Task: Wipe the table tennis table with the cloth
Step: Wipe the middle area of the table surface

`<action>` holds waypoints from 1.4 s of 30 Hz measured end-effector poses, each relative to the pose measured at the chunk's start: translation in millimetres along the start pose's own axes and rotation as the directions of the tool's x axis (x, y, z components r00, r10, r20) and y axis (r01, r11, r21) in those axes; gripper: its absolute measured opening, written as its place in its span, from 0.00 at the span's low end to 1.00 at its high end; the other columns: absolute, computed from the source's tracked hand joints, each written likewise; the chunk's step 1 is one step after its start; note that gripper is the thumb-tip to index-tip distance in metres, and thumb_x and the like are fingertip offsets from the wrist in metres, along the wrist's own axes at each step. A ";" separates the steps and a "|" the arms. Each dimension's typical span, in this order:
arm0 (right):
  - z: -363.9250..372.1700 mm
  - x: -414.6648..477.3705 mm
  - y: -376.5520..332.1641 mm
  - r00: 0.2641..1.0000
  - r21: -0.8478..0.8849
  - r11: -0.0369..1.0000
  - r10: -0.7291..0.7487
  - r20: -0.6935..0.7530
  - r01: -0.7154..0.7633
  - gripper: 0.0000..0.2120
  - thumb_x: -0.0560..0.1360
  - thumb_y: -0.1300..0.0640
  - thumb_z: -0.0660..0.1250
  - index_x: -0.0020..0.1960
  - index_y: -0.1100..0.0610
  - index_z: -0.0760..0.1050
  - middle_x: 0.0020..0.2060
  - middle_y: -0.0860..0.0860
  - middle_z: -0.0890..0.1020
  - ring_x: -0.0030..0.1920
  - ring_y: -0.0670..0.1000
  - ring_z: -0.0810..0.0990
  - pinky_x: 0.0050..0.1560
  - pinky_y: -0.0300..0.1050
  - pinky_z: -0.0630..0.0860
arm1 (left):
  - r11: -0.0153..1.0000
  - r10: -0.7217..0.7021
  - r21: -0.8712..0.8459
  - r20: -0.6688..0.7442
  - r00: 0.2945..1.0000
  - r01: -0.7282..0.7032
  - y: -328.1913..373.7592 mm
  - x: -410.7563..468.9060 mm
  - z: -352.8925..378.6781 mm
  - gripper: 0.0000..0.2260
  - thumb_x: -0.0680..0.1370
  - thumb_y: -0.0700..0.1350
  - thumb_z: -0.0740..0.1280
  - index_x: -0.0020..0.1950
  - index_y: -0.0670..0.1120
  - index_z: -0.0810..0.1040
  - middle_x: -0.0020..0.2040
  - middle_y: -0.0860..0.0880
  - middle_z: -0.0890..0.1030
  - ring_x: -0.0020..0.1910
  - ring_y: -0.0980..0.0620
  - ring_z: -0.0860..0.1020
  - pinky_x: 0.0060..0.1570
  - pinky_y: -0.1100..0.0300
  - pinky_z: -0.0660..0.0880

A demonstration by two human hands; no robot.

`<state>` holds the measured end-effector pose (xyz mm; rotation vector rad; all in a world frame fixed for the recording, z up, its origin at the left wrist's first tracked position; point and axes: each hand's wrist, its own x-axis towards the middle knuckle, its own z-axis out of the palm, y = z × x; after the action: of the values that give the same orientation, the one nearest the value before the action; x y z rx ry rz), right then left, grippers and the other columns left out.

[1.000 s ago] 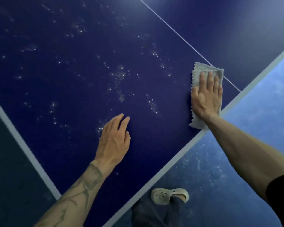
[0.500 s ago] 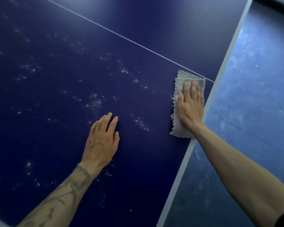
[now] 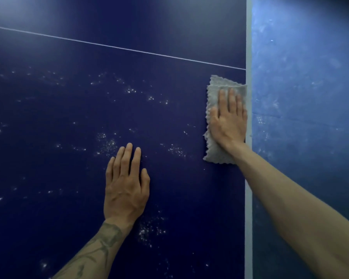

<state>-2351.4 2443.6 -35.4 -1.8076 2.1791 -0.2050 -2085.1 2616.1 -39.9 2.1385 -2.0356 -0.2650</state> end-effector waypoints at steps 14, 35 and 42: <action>8.5 -19.1 -26.7 0.988 -0.057 0.986 -0.154 0.022 0.155 0.31 0.87 0.42 0.46 0.87 0.47 0.42 0.87 0.49 0.42 0.86 0.50 0.39 0.85 0.53 0.37 | 1.000 -0.012 -0.023 0.004 1.000 0.012 2.3 2.4 -1.1 0.25 0.85 0.49 0.55 0.82 0.43 0.64 0.83 0.44 0.61 0.84 0.45 0.57 0.83 0.43 0.53; 12.8 -9.1 -66.1 0.998 -0.075 0.996 0.047 -0.047 -0.051 0.33 0.86 0.46 0.45 0.87 0.54 0.42 0.87 0.55 0.44 0.86 0.57 0.40 0.85 0.59 0.40 | 1.000 -0.001 0.002 0.001 1.000 0.001 1.6 2.2 -1.5 0.26 0.84 0.48 0.56 0.82 0.42 0.64 0.83 0.43 0.61 0.83 0.43 0.58 0.82 0.42 0.54; 27.6 -84.9 -58.1 0.930 -0.126 0.922 -0.362 0.064 0.367 0.32 0.87 0.44 0.47 0.88 0.52 0.45 0.87 0.52 0.45 0.86 0.52 0.42 0.86 0.57 0.43 | 1.000 0.002 0.002 -0.014 1.000 -0.002 1.3 2.4 -3.0 0.26 0.84 0.48 0.57 0.82 0.42 0.64 0.83 0.43 0.61 0.83 0.43 0.58 0.82 0.42 0.54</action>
<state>-2274.6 2517.3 -32.3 -2.2666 1.8511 -0.1002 -2085.6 2613.7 -36.7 2.1331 -2.0318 -0.2469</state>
